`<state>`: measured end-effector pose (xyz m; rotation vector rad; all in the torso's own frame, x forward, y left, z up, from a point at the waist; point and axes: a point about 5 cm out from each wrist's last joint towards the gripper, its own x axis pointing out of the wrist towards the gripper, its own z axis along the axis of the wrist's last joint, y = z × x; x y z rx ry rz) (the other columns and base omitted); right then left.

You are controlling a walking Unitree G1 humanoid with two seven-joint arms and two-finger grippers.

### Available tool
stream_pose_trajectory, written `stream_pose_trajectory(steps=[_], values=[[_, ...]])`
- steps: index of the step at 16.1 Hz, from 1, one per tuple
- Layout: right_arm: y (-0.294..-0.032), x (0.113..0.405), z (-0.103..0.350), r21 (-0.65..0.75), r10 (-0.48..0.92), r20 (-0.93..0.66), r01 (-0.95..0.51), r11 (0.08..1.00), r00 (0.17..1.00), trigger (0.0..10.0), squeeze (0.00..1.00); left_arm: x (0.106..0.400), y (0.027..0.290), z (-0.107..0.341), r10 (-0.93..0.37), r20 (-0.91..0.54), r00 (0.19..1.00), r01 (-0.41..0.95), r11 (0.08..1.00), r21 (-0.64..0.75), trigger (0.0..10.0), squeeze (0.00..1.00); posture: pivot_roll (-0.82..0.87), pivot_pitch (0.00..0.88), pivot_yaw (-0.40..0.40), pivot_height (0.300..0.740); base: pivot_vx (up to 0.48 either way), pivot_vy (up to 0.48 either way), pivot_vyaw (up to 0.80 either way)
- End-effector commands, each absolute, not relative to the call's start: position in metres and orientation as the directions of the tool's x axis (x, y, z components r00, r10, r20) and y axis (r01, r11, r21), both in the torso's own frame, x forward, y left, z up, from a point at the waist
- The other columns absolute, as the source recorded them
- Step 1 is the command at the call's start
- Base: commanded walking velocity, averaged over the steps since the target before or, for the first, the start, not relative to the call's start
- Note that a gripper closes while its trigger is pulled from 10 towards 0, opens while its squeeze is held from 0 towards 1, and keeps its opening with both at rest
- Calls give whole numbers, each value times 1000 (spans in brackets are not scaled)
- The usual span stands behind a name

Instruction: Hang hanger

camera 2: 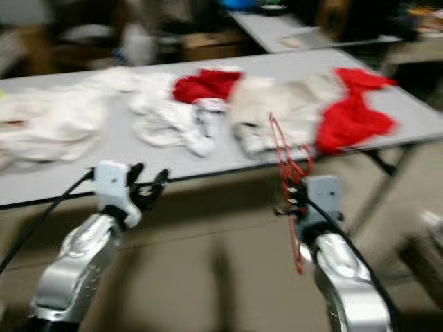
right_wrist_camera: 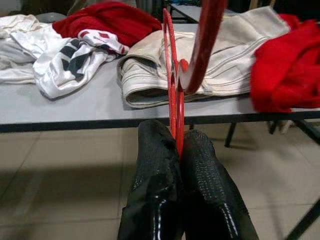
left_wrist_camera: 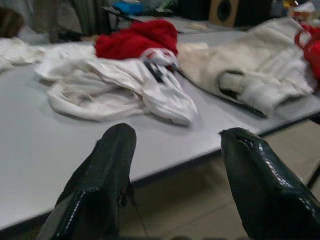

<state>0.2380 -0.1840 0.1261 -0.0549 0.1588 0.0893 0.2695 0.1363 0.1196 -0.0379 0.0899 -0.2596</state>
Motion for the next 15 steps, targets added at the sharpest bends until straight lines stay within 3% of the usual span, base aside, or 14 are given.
stream_pose_trajectory(steps=[1, 6, 15], values=[[-180, 242, 130, -59, 99, -139, -109, 992, 985, 10000, 0, 271, 144, 123, -228, -74, 971, 225, 973, -43, 10000, 145, -100, 0, 70, 740, 0, 0, 0], [-163, 247, 131, -42, 175, -95, -180, 983, 980, 10000, 0, 274, 148, 128, -245, -59, 968, 241, 969, -62, 10000, 153, -103, 0, 77, 740, 297, 0, 0], [-163, 249, 131, -73, 189, -84, -195, 978, 978, 10000, 0, 276, 150, 127, -239, -60, 969, 234, 969, -83, 10000, 157, -99, 0, 71, 740, 379, 0, 0]])
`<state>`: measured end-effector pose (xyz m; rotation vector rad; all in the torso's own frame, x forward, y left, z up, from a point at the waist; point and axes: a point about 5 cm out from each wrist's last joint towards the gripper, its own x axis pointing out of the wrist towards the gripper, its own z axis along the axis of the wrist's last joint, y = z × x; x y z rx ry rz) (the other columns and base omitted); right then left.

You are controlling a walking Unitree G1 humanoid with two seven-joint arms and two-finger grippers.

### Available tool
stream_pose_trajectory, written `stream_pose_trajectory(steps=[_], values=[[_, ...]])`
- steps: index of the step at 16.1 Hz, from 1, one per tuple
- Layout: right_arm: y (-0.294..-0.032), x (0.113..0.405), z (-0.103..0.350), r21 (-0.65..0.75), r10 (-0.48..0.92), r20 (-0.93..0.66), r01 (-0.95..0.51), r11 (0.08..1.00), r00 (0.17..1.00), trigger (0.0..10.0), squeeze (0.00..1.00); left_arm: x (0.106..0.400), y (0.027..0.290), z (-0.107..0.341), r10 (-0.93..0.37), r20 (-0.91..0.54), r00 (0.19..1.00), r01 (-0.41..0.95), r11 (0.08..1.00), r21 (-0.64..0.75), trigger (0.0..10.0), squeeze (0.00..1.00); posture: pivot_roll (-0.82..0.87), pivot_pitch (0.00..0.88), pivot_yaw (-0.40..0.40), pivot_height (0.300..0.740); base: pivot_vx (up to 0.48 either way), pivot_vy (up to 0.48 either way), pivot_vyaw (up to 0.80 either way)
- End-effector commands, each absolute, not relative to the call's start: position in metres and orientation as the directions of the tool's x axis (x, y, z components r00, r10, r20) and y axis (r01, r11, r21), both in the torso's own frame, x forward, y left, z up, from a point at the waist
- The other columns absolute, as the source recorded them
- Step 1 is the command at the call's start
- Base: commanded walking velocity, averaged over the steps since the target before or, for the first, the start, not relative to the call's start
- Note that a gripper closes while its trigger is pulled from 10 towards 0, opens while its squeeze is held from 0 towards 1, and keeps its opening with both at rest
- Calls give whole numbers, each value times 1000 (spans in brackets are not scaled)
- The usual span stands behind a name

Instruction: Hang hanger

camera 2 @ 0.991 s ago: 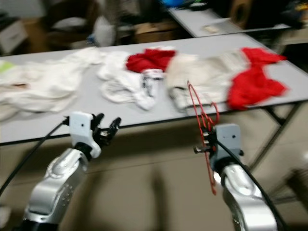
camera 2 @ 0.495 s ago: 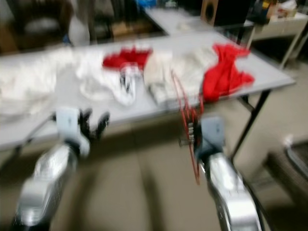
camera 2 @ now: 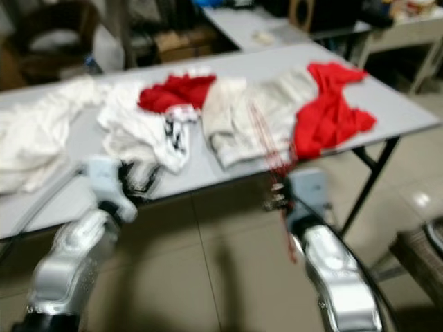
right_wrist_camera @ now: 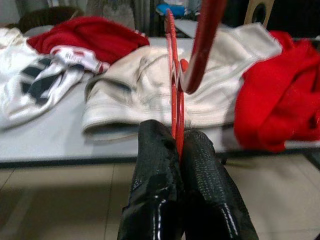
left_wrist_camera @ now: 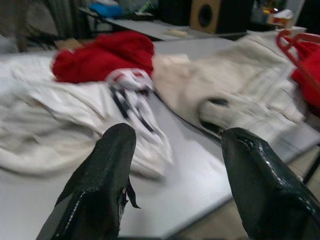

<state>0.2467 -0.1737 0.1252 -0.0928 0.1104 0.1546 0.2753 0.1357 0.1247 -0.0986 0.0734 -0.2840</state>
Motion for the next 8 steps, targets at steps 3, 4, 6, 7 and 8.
stream_pose_trajectory(steps=[3, 4, 6, 7, 8], values=[[-160, 250, 131, -74, 202, -80, -208, 975, 976, 10000, 0, 274, 153, 126, -234, -63, 970, 229, 970, -81, 10000, 157, -93, 0, 61, 740, 381, 0, 0], [-160, 251, 131, -74, 205, -79, -211, 975, 976, 10000, 0, 273, 153, 125, -232, -65, 971, 227, 971, -79, 10000, 153, -91, 0, 58, 740, 379, 0, 0], [-161, 252, 131, -85, 214, -80, -220, 972, 974, 10000, 0, 272, 155, 124, -223, -68, 973, 218, 973, -76, 10000, 153, -93, 0, 54, 740, 381, 0, 0], [-161, 252, 131, -89, 216, -78, -223, 971, 973, 10000, 0, 273, 157, 123, -215, -75, 974, 210, 975, -69, 10000, 153, -95, 0, 53, 740, 352, 0, 0], [-161, 252, 131, -91, 217, -78, -224, 970, 973, 10000, 0, 273, 157, 122, -212, -83, 974, 207, 976, -68, 10000, 153, -95, 0, 53, 740, 322, 0, 0]])
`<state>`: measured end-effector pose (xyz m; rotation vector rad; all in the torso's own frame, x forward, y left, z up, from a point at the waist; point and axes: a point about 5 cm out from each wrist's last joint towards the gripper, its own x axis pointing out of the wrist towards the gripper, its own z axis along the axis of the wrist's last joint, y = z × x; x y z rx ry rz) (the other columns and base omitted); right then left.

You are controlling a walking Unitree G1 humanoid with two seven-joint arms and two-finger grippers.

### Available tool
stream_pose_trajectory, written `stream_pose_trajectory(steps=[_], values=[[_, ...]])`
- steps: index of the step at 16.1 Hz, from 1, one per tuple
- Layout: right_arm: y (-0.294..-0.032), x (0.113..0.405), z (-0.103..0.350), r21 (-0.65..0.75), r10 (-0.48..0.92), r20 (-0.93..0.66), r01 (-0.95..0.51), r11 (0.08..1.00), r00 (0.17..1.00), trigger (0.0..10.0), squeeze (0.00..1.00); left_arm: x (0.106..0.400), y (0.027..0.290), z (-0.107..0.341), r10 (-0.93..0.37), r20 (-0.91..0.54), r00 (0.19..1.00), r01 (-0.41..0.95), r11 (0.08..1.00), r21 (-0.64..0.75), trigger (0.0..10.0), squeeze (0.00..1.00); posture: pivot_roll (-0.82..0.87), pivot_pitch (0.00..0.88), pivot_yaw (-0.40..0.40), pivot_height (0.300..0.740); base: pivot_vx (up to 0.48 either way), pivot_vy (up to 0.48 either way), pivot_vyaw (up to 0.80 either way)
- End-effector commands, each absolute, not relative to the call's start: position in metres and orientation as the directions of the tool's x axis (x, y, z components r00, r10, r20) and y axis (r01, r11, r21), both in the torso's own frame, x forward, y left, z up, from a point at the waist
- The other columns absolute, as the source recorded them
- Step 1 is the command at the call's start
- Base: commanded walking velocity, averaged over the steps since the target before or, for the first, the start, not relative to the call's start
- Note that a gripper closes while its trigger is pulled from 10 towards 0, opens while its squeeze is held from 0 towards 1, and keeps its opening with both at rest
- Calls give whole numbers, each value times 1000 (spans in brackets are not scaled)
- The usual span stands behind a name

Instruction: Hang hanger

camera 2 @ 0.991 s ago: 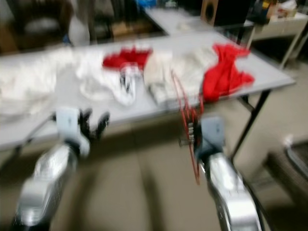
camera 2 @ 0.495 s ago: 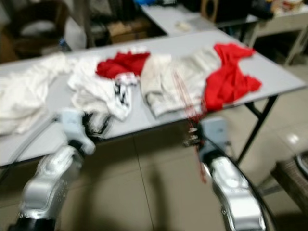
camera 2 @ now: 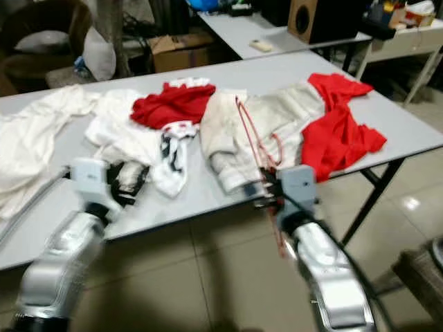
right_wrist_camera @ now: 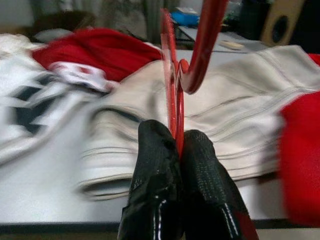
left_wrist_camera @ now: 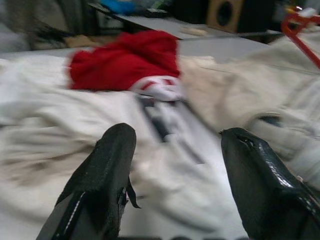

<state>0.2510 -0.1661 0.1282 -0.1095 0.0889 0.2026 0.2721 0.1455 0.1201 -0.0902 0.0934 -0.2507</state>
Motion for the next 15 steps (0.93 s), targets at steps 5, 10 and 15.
stream_pose_trajectory(steps=[5, 10, 15], values=[[-158, 257, 132, -93, 212, -65, -217, 972, 975, 10000, 0, 296, 179, 116, -215, -163, 963, 236, 964, 125, 10000, 0, -110, 0, 83, 740, 0, 0, 0], [-160, 260, 132, -100, 194, -45, -197, 975, 980, 10000, 0, 325, 184, 119, -356, -215, 909, 398, 896, 197, 10000, 0, -128, 0, 125, 740, 0, 0, 0], [-162, 256, 128, -97, 168, -49, -172, 980, 985, 10000, 0, 313, 147, 112, -588, -230, 776, 597, 802, -36, 10000, 0, -127, 0, 142, 740, 0, 0, 0]])
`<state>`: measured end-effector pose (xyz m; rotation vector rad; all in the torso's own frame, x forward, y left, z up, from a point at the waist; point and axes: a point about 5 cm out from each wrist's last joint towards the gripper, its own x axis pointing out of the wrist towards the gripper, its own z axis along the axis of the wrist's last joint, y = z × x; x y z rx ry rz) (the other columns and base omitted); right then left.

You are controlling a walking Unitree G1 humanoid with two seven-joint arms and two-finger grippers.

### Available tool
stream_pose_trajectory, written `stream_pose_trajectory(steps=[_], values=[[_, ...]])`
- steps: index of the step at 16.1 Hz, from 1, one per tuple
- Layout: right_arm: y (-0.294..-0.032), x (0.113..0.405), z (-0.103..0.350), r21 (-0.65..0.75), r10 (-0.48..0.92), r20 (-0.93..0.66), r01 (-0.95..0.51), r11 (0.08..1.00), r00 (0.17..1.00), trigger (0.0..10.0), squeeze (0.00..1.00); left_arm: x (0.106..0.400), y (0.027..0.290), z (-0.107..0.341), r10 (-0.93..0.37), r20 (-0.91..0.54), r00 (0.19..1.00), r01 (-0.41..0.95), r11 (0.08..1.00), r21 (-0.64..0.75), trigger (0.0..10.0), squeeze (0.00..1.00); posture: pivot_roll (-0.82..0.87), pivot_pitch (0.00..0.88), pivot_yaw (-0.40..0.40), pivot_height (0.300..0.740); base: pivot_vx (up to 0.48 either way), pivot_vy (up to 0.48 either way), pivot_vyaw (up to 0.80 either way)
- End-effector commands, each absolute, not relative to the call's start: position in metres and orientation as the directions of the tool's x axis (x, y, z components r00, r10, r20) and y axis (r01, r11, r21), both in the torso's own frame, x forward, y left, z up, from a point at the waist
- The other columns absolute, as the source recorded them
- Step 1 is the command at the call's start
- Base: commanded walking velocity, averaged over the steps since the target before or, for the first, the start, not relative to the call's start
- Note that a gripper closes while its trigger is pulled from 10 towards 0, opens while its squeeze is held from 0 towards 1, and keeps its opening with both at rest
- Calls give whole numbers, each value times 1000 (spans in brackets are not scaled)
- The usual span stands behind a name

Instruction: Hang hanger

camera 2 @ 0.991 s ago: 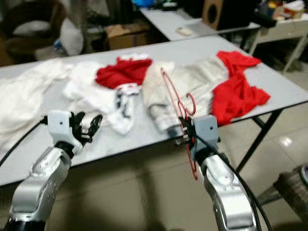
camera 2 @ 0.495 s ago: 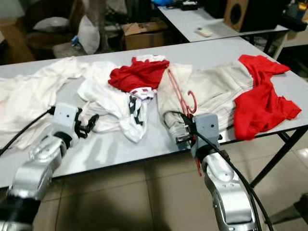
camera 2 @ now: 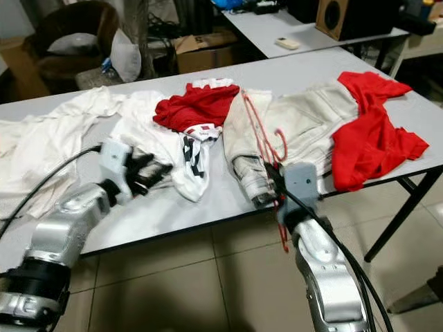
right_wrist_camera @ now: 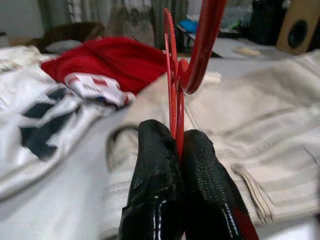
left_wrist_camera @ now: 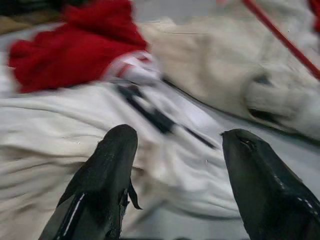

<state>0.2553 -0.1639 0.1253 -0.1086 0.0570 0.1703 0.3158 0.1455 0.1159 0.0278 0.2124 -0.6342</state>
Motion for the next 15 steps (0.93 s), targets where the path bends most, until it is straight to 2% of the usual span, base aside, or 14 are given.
stream_pose_trajectory(steps=[1, 3, 4, 5, 6, 7, 15], values=[[-161, 256, 127, -97, 171, -50, -175, 980, 984, 10000, 0, 312, 143, 103, -582, -267, 768, 607, 795, 11, 10000, 0, -125, 0, 142, 740, 0, 0, 0], [-158, 257, 127, -96, 178, -49, -182, 979, 983, 10000, 0, 313, 136, 89, -553, -316, 771, 602, 794, 81, 10000, 0, -118, 0, 140, 740, 0, 0, 0], [-157, 258, 127, -95, 182, -49, -186, 978, 982, 10000, 0, 314, 132, 83, -538, -337, 772, 596, 798, 91, 8078, 0, -116, 0, 137, 740, 0, 0, 0], [-157, 258, 126, -94, 185, -51, -189, 978, 982, 10000, 0, 313, 130, 80, -532, -346, 773, 595, 798, 102, 3059, 0, -114, 0, 132, 740, 0, 0, 0], [-156, 258, 124, -93, 189, -56, -194, 977, 980, 10000, 0, 312, 123, 75, -540, -346, 767, 600, 795, 90, 549, 0, -110, 0, 125, 740, 0, 0, 0], [-155, 258, 123, -95, 196, -61, -201, 975, 979, 10000, 0, 310, 116, 71, -560, -339, 756, 616, 784, 79, 0, 0, -111, 0, 119, 740, 0, 0, 0], [-157, 259, 123, -116, 201, -67, -207, 971, 977, 10000, 0, 312, 114, 67, -552, -306, 776, 599, 797, 83, 0, 0, -122, 0, 120, 740, 0, 0, 0]])
